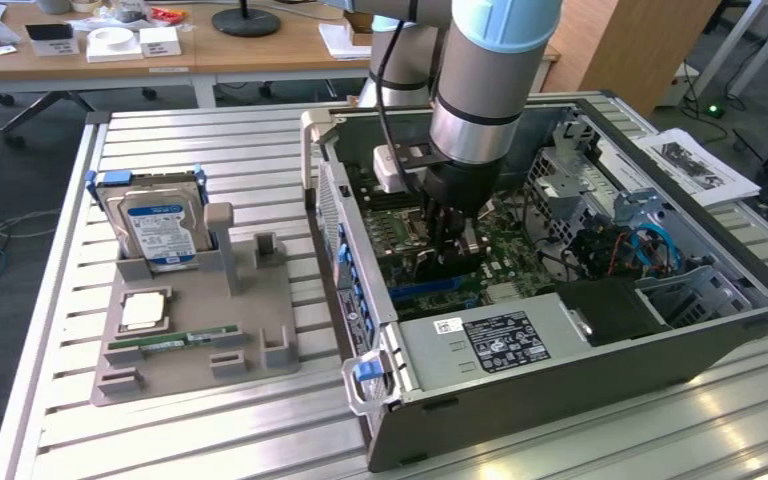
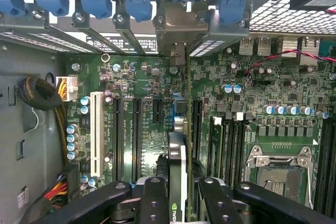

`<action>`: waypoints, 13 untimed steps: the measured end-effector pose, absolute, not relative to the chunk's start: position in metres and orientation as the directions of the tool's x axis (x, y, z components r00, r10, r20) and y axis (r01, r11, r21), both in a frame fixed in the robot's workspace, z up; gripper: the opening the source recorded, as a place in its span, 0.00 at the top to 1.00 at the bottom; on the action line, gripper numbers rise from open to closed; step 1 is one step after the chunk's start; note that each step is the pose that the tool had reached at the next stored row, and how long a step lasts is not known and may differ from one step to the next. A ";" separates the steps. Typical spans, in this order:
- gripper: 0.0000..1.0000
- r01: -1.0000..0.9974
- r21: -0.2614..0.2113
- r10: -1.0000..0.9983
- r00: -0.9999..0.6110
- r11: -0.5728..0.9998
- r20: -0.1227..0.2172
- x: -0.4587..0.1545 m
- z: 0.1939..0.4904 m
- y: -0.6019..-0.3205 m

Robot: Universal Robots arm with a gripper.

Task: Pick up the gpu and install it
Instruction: 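Insert the gpu into the slot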

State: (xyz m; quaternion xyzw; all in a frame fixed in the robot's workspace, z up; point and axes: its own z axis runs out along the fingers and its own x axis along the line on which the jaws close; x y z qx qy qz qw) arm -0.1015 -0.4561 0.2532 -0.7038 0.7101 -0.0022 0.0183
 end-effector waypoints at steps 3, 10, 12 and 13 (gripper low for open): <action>0.73 -0.999 -0.029 -1.000 -0.012 0.013 -0.023 -0.101 0.253 -0.456; 0.73 -0.999 -0.029 -1.000 -0.013 0.013 -0.023 -0.102 0.253 -0.456; 0.73 -0.999 -0.029 -1.000 -0.013 0.013 -0.023 -0.102 0.252 -0.456; 0.73 -0.999 -0.030 -1.000 -0.013 0.013 -0.023 -0.102 0.252 -0.456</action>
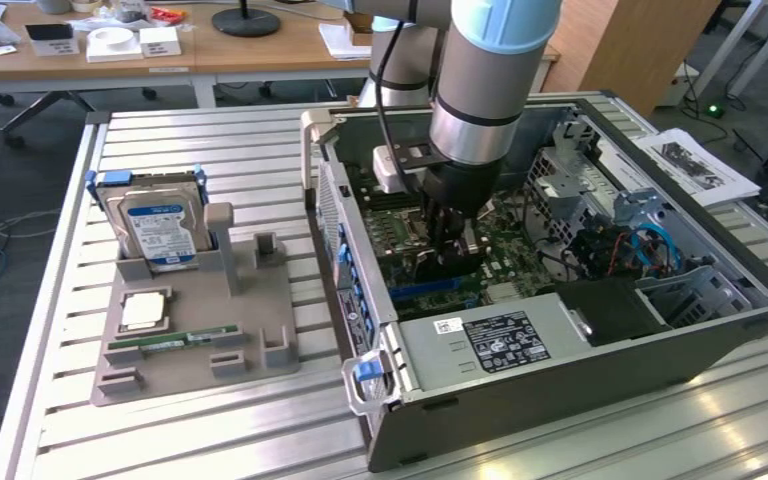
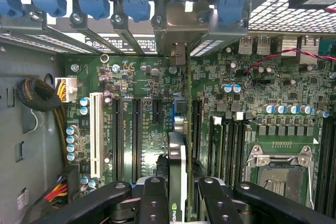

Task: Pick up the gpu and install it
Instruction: 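Insert the gpu into the slot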

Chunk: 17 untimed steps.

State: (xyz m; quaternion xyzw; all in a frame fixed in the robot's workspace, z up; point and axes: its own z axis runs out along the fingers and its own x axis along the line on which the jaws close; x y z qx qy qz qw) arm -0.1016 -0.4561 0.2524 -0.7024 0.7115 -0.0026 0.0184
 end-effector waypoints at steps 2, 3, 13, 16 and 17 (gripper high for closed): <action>0.73 -0.999 -0.030 -1.000 -0.013 0.013 -0.023 -0.102 0.252 -0.456; 0.73 -0.999 -0.030 -1.000 -0.013 0.013 -0.023 -0.102 0.252 -0.456; 0.73 -0.999 -0.034 -1.000 -0.012 0.013 -0.023 -0.104 0.252 -0.456; 0.73 -0.999 -0.035 -1.000 -0.012 0.013 -0.023 -0.104 0.252 -0.456; 0.73 -0.999 -0.035 -1.000 -0.012 0.013 -0.023 -0.104 0.252 -0.456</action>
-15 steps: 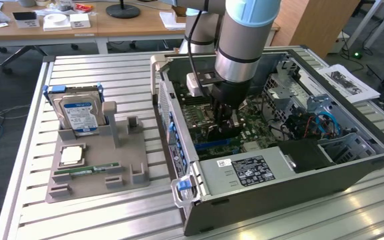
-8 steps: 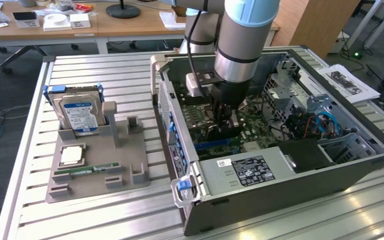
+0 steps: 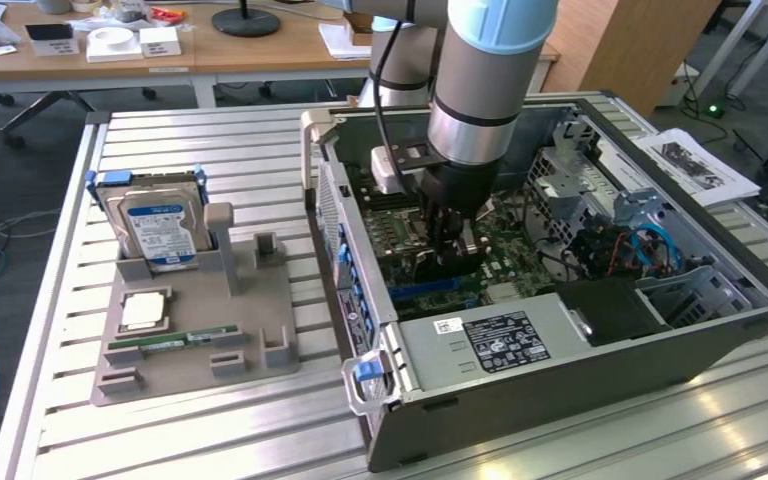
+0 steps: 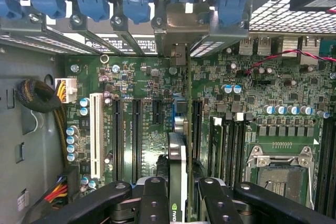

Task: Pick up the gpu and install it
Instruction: 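Insert the gpu into the slot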

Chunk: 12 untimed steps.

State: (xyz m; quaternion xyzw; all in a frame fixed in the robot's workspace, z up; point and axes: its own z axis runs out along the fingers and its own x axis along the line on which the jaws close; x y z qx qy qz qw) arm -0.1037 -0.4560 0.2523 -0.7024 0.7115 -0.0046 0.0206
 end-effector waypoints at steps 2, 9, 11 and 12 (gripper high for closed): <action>0.73 -0.999 -0.036 -1.000 -0.012 0.013 -0.023 -0.104 0.252 -0.456; 0.73 -0.999 -0.038 -1.000 -0.011 0.012 -0.023 -0.104 0.252 -0.456; 0.73 -0.999 -0.040 -1.000 -0.010 0.011 -0.023 -0.104 0.252 -0.456; 0.73 -0.999 -0.040 -1.000 -0.010 0.011 -0.023 -0.104 0.252 -0.456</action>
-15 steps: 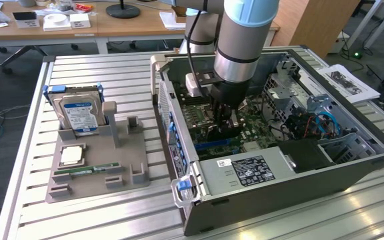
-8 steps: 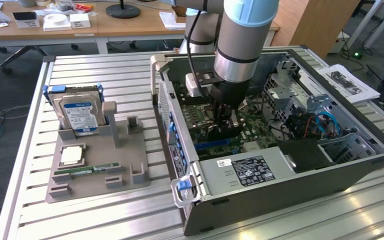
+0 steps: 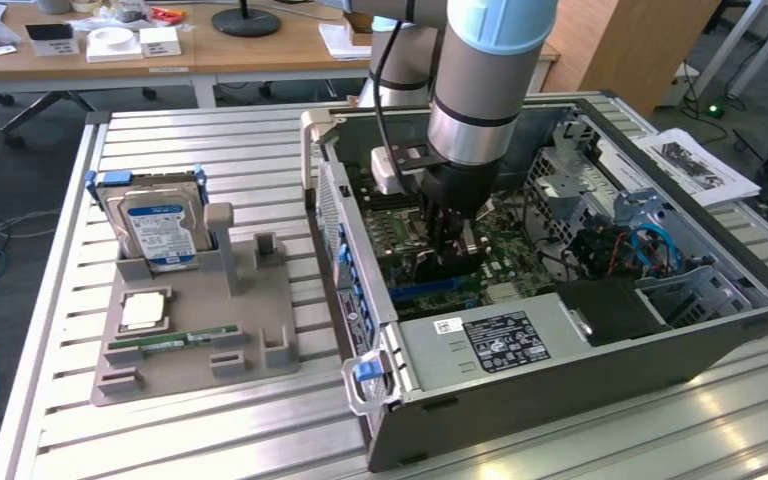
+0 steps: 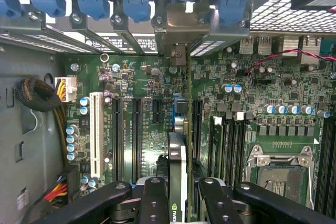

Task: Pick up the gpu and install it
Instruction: 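Insert the gpu into the slot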

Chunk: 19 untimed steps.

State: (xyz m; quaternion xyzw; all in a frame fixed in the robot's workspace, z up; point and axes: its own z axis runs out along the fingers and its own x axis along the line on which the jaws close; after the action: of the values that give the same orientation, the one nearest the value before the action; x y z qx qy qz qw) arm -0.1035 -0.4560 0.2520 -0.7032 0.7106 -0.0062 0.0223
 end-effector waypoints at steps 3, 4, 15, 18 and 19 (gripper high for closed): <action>0.73 -0.999 -0.041 -1.000 -0.010 0.011 -0.023 -0.104 0.252 -0.456; 0.73 -0.999 -0.041 -1.000 -0.010 0.011 -0.023 -0.104 0.252 -0.456; 0.73 -0.999 -0.041 -1.000 -0.010 0.011 -0.023 -0.104 0.249 -0.456; 0.73 -0.999 -0.041 -1.000 -0.010 0.011 -0.023 -0.104 0.248 -0.456; 0.73 -0.999 -0.041 -1.000 -0.010 0.011 -0.023 -0.104 0.248 -0.456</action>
State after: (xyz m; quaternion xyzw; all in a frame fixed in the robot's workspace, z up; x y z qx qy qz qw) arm -0.1036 -0.4561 0.2481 -0.7032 0.7106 -0.0066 0.0226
